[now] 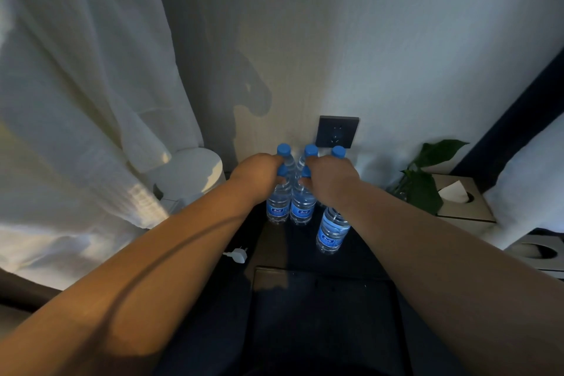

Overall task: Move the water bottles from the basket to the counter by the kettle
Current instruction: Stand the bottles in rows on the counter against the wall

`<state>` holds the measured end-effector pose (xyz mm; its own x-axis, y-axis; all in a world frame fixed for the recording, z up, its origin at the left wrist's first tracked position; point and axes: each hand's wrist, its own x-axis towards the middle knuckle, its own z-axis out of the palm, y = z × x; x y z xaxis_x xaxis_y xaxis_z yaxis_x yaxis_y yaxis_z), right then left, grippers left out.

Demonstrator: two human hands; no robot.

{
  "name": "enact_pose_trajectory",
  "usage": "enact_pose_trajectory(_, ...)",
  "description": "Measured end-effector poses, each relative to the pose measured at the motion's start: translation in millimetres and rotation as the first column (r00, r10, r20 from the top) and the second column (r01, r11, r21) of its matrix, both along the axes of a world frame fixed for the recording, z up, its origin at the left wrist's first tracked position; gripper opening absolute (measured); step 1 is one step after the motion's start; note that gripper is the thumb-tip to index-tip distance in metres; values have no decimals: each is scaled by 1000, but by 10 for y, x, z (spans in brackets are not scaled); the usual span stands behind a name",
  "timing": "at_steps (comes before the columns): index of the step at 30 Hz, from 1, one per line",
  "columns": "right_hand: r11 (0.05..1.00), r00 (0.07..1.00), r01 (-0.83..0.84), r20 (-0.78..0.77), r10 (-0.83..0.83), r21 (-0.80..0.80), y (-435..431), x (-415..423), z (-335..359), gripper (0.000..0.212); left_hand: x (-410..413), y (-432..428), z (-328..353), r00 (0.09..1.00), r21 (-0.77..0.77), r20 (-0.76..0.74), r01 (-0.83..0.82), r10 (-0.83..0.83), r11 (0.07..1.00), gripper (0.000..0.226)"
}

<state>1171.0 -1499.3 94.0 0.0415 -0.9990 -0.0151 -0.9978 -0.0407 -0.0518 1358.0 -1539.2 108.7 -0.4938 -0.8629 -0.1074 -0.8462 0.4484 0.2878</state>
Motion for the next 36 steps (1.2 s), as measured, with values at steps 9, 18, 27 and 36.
enact_pose_trajectory(9,1000,999,10,46,-10,-3,12,-37,-8,31,-24,1,-26,1000,-9,-16,2,-3,1000,34)
enact_pose_trajectory(18,1000,999,30,35,-30,-3,33,-30,-11,34,-27,9,-23,1000,-18,-6,12,-12,1000,35)
enact_pose_trajectory(27,999,999,43,24,-43,-10,41,-23,-19,34,-30,27,-21,1000,-7,-2,7,-7,1000,34)
enact_pose_trajectory(36,997,996,66,64,-68,35,89,-35,28,47,-41,51,-31,1000,-1,8,-19,19,1000,33)
